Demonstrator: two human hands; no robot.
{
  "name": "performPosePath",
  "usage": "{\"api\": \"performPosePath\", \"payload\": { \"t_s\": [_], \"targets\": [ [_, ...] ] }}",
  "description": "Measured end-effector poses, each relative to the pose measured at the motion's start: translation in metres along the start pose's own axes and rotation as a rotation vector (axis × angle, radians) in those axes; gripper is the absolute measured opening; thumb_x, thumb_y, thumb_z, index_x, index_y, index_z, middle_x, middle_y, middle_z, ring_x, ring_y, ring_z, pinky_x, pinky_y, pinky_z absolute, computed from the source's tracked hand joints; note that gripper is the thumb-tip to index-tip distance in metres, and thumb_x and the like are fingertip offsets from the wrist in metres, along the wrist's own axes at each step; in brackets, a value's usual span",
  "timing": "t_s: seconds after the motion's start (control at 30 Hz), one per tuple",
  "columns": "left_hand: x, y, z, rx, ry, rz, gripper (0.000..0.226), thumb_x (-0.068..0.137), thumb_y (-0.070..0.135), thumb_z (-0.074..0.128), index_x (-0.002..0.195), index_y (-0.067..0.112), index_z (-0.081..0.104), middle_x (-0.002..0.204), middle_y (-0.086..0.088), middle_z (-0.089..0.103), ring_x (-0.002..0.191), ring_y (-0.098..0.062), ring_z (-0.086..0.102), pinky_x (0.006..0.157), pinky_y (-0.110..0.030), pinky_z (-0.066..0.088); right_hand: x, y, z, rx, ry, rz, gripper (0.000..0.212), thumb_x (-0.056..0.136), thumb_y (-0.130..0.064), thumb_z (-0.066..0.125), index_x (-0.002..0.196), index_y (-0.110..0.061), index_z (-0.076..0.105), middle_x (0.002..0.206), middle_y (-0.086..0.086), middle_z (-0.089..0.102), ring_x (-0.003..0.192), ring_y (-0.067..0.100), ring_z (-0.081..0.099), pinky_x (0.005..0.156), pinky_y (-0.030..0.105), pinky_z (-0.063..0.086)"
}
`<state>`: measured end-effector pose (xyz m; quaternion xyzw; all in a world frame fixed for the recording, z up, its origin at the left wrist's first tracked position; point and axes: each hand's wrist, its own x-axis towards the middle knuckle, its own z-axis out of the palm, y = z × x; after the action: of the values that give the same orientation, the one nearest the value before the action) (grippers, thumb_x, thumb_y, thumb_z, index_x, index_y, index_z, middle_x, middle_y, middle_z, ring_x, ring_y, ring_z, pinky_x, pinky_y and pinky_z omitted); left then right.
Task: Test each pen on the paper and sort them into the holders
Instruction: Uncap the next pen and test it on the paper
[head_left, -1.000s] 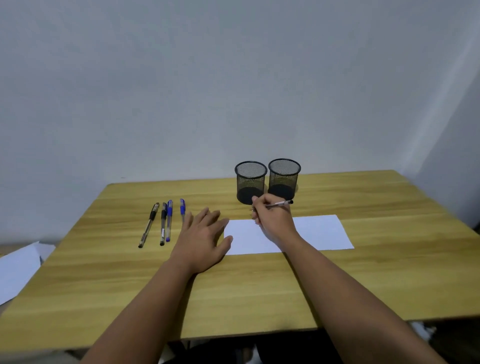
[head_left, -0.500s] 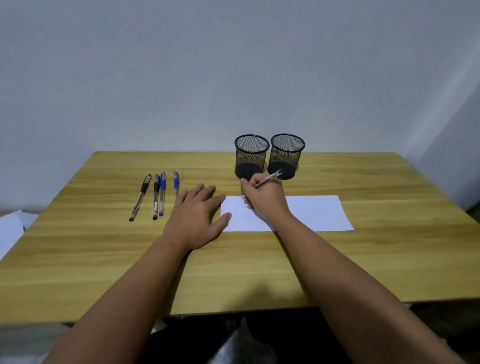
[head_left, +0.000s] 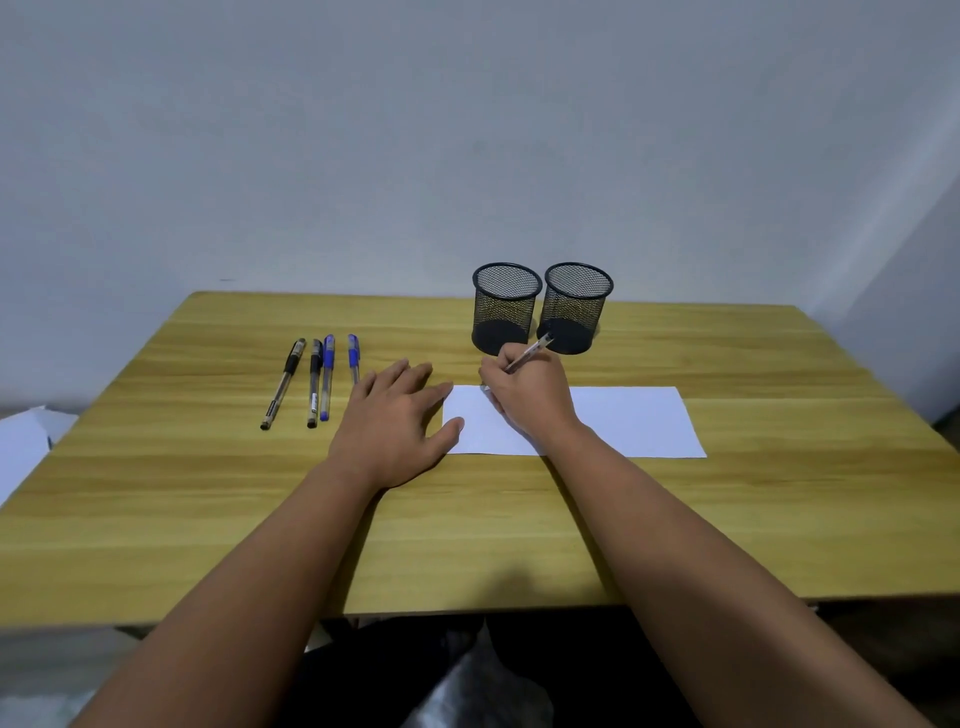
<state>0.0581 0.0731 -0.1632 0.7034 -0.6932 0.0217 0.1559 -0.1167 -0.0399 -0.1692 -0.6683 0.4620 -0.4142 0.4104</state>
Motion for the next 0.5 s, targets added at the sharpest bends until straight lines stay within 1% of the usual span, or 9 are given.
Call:
{"api": "performPosePath", "payload": {
  "t_s": [0.03,0.1,0.13,0.2,0.27,0.3,0.37,0.43,0.5],
  "targets": [
    [-0.0001,0.0001,-0.0001,0.004,0.000,-0.001,0.070,0.088,0.073,0.030,0.146,0.040,0.049,0.161,0.004,0.038,0.153,-0.021,0.022,0.122,-0.052,0.019,0.0000,0.0003,-0.0005,0.004,0.004,0.004,0.038,0.091,-0.032,0.069,0.066,-0.007,0.053,0.059,0.019,0.056,0.059,0.045,0.060,0.053,0.054,0.055],
    [-0.0003,-0.0002,0.0000,0.007,0.000,-0.002,0.069,0.089,0.073,0.031,0.146,0.040,0.050,0.161,0.004,0.038,0.153,-0.021,0.022,0.122,-0.052,0.019,-0.0010,-0.0004,-0.0003,0.012,-0.003,0.006,0.040,0.094,-0.032,0.073,0.065,-0.011,0.057,0.057,0.012,0.059,0.056,0.037,0.062,0.057,0.049,0.057],
    [-0.0004,-0.0004,0.0005,0.007,0.000,-0.001,0.068,0.089,0.072,0.032,0.146,0.039,0.050,0.161,0.003,0.038,0.153,-0.021,0.022,0.122,-0.052,0.019,-0.0016,-0.0012,0.0003,0.002,0.002,0.001,0.040,0.094,-0.035,0.074,0.065,-0.012,0.059,0.057,0.011,0.060,0.058,0.038,0.063,0.058,0.051,0.058],
    [-0.0003,-0.0003,0.0010,0.004,0.001,0.003,0.068,0.089,0.072,0.032,0.146,0.039,0.051,0.161,0.003,0.039,0.153,-0.022,0.023,0.122,-0.053,0.020,-0.0023,-0.0034,0.0007,-0.023,0.021,-0.002,0.040,0.094,-0.035,0.072,0.065,-0.012,0.058,0.058,0.013,0.059,0.063,0.046,0.064,0.056,0.055,0.058],
    [0.0001,-0.0002,0.0006,0.006,0.000,0.005,0.068,0.089,0.072,0.032,0.146,0.039,0.051,0.161,0.002,0.040,0.153,-0.022,0.023,0.122,-0.053,0.021,-0.0030,-0.0045,0.0000,-0.002,0.029,0.013,0.041,0.095,-0.032,0.071,0.063,-0.011,0.056,0.057,0.013,0.058,0.064,0.049,0.065,0.055,0.054,0.058],
    [0.0001,-0.0001,0.0001,0.009,-0.001,0.004,0.069,0.089,0.072,0.031,0.146,0.039,0.051,0.161,0.003,0.039,0.153,-0.022,0.023,0.121,-0.053,0.021,-0.0036,-0.0052,-0.0003,-0.003,0.024,0.013,0.041,0.095,-0.032,0.071,0.064,-0.010,0.055,0.058,0.015,0.058,0.066,0.049,0.065,0.056,0.054,0.059],
    [0.0001,0.0001,-0.0006,0.014,-0.006,-0.001,0.069,0.089,0.073,0.030,0.146,0.039,0.050,0.161,0.003,0.039,0.153,-0.021,0.023,0.121,-0.053,0.021,-0.0040,-0.0056,0.0003,-0.040,0.032,-0.004,0.041,0.093,-0.035,0.068,0.067,-0.006,0.056,0.063,0.021,0.058,0.068,0.050,0.064,0.056,0.057,0.058],
    [-0.0002,0.0005,-0.0007,0.012,-0.004,-0.001,0.069,0.089,0.072,0.031,0.146,0.039,0.050,0.161,0.003,0.039,0.153,-0.021,0.023,0.121,-0.052,0.021,-0.0037,-0.0058,-0.0005,-0.059,0.057,-0.011,0.041,0.094,-0.035,0.065,0.068,-0.005,0.057,0.064,0.024,0.059,0.064,0.050,0.062,0.051,0.059,0.056],
    [-0.0002,0.0004,-0.0008,0.008,-0.002,0.000,0.069,0.089,0.072,0.031,0.146,0.039,0.051,0.161,0.003,0.039,0.153,-0.022,0.023,0.122,-0.052,0.021,-0.0028,-0.0058,-0.0010,-0.041,0.073,-0.006,0.041,0.095,-0.033,0.067,0.068,-0.004,0.057,0.064,0.026,0.059,0.063,0.052,0.062,0.050,0.059,0.055]
  ]
}}
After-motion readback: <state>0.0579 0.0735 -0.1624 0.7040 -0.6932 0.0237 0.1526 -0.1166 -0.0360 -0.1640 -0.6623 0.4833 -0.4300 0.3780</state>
